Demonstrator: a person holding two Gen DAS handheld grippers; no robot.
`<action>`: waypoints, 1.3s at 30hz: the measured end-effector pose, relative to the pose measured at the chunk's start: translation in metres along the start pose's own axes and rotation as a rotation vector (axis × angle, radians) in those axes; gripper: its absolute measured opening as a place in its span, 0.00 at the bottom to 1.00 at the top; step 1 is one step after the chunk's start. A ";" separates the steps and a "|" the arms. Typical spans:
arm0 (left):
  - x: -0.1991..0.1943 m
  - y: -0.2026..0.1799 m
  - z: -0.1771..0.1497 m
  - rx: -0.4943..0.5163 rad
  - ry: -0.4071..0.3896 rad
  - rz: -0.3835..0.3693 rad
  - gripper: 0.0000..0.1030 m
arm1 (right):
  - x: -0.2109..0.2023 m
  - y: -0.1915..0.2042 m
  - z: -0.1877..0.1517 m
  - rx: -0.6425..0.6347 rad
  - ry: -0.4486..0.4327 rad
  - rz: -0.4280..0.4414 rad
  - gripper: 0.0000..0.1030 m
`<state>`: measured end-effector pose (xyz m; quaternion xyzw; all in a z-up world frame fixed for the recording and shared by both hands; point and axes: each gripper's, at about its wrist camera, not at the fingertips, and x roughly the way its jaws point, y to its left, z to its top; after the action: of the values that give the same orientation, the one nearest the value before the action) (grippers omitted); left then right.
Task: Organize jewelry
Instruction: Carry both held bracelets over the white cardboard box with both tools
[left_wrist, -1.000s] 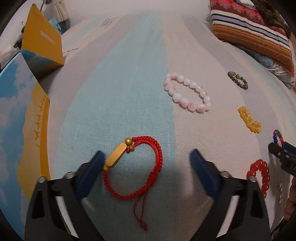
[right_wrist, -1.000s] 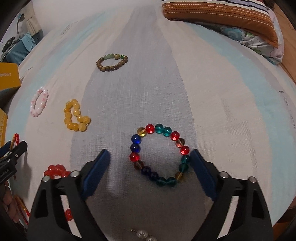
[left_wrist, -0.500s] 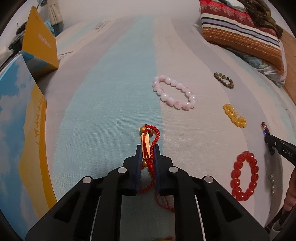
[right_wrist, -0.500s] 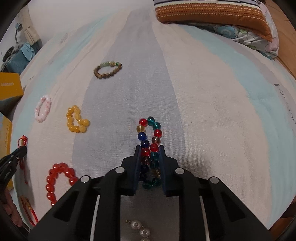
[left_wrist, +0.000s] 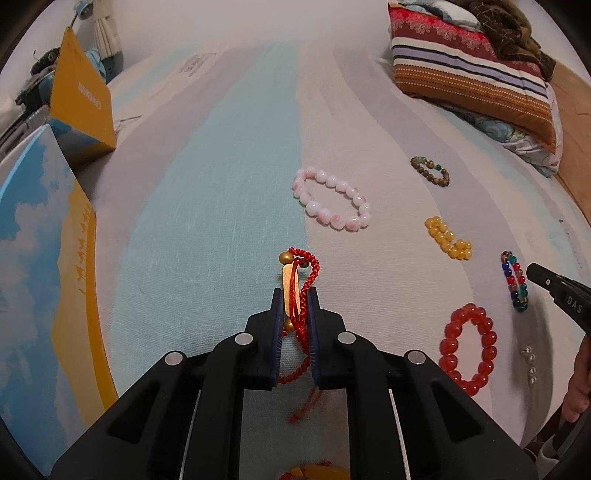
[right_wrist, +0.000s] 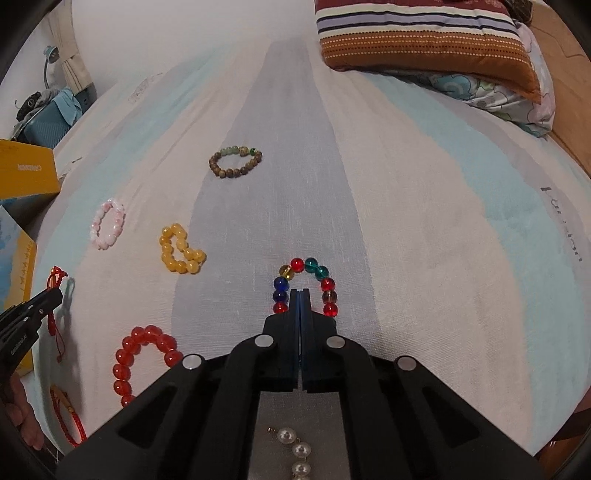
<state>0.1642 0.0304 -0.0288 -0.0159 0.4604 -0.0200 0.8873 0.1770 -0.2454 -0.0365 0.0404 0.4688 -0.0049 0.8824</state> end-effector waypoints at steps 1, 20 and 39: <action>-0.001 0.000 0.000 0.001 -0.003 0.000 0.11 | -0.001 -0.001 0.000 -0.001 -0.002 -0.001 0.00; 0.001 -0.002 -0.001 0.007 -0.006 0.011 0.11 | 0.025 -0.015 -0.001 0.053 0.042 -0.036 0.09; -0.007 -0.009 -0.004 0.026 -0.016 0.018 0.11 | -0.019 -0.003 0.004 0.030 -0.076 -0.039 0.09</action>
<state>0.1564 0.0215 -0.0248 -0.0003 0.4531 -0.0180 0.8913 0.1694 -0.2490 -0.0190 0.0441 0.4355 -0.0308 0.8986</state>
